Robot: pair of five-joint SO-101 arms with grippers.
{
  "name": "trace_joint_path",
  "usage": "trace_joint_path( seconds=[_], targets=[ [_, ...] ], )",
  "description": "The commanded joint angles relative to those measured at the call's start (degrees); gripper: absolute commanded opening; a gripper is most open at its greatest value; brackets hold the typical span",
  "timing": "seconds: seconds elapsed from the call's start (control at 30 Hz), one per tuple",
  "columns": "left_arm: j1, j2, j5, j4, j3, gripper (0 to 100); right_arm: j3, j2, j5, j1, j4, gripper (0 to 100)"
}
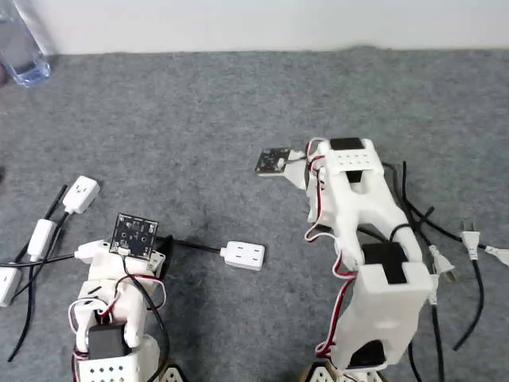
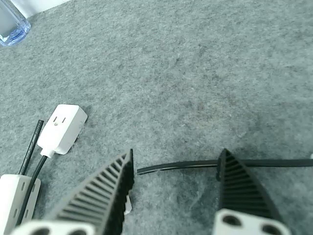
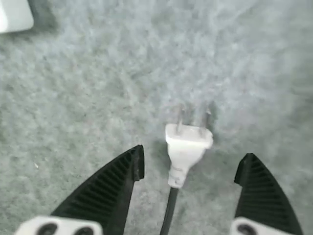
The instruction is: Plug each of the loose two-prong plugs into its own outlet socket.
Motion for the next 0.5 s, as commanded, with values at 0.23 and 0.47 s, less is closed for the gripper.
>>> trace_joint_path(
  seconds=[0.23, 0.47],
  targets=[
    [0.26, -0.35, -0.44, 0.0, -0.22, 26, -0.44, 2.24, 0.53, 0.84, -3.12, 29.9],
    [0.26, -0.35, -0.44, 0.0, -0.22, 26, -0.53, 2.51, 2.29, 1.27, -4.09, 29.8]
  ],
)
